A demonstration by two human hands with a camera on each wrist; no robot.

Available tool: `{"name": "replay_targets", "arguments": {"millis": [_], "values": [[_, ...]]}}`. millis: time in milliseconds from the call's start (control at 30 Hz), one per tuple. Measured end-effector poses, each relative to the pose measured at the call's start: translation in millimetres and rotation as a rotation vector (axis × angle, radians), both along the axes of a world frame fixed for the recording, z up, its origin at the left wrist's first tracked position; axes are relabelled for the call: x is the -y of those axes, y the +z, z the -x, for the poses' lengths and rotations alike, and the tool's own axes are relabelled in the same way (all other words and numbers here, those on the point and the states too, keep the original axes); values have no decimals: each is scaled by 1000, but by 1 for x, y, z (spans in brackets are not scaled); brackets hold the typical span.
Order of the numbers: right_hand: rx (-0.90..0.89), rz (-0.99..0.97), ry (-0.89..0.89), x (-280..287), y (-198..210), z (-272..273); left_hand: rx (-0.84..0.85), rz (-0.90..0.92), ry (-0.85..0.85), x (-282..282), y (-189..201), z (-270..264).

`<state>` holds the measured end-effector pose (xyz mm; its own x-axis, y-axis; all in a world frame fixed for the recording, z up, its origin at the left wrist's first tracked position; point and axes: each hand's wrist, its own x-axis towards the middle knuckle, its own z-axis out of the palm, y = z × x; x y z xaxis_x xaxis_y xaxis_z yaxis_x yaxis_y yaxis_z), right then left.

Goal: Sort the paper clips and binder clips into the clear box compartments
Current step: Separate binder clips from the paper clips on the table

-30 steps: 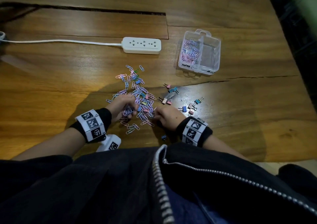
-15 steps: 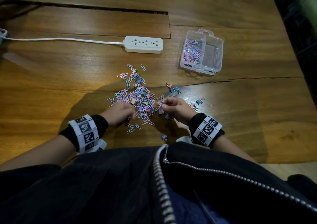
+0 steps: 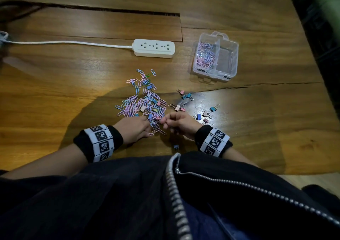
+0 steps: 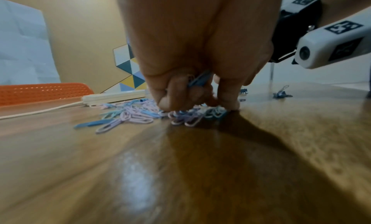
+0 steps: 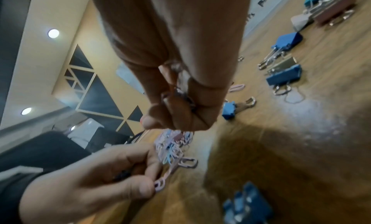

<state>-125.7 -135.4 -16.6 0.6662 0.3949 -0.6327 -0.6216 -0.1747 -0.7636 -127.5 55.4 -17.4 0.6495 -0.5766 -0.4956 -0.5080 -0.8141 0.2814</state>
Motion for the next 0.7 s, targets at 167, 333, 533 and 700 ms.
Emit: {"name": "replay_targets", "arguments": {"millis": [167,333,533,700], "values": [[212,366,181,-13,-6,7,-110,288,282,0,-1,-4],[564,798,492,-20,-1,11,-429,681,797,-2,-1,-16],[665,885,595,-29,-6,10,-276,552,748,0,0,-14],[632,862,634,-30,-7,5,60,202,417,3,-2,-6]]}}
